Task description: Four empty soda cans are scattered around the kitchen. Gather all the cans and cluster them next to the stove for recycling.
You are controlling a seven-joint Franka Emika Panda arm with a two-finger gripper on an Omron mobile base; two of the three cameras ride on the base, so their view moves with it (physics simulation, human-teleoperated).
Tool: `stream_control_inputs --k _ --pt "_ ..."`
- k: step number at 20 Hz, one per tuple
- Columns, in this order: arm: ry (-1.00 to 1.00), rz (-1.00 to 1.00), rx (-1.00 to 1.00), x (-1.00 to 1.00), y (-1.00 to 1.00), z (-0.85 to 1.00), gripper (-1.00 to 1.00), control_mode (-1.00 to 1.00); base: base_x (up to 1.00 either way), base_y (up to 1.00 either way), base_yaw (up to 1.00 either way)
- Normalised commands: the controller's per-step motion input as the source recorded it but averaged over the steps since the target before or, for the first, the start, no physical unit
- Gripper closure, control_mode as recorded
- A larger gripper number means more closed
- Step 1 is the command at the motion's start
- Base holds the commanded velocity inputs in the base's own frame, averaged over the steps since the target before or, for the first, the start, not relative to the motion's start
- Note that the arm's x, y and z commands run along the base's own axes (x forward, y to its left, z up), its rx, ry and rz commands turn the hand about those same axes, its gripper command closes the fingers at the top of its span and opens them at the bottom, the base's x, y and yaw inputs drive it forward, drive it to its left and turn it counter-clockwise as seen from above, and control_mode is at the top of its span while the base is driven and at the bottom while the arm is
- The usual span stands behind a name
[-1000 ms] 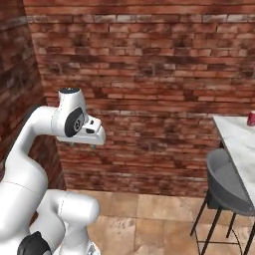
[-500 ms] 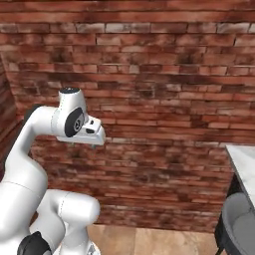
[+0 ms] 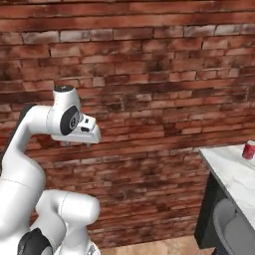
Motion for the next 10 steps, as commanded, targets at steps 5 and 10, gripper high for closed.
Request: stream_control_inputs --k 5,10 --pt "0.0 0.0 0.0 0.0 0.0 0.0 -1.0 1.0 0.51 0.0 -0.68" --pt "0.0 0.0 0.0 0.0 0.0 0.0 -1.0 1.0 0.49 0.05 -0.66"
